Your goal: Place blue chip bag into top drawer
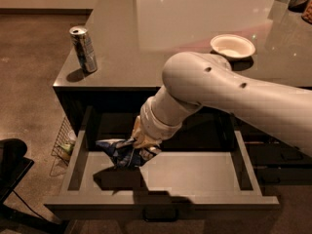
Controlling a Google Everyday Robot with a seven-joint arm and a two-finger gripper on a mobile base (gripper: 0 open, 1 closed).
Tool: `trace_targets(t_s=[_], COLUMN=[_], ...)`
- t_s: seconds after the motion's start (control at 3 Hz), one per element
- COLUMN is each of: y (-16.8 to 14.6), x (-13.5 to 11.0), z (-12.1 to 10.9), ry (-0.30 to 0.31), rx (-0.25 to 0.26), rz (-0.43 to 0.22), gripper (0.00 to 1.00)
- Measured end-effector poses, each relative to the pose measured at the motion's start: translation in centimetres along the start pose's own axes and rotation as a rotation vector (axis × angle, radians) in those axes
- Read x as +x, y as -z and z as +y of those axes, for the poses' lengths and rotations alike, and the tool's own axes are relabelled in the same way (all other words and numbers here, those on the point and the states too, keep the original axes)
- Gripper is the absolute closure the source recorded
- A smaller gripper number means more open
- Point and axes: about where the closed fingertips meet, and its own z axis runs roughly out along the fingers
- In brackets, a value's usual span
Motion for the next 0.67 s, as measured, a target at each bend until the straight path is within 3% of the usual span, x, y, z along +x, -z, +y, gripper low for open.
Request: trace_targets(t_s=[0.33,0.67], y=[-0.33,-0.30], x=[0.06,-0.08], z=[-0.10,-0.07], ry=[0.004,0.007], rx=[-0.004,-0.003], rz=[0.017,0.020], gripper=[0.82,0.51])
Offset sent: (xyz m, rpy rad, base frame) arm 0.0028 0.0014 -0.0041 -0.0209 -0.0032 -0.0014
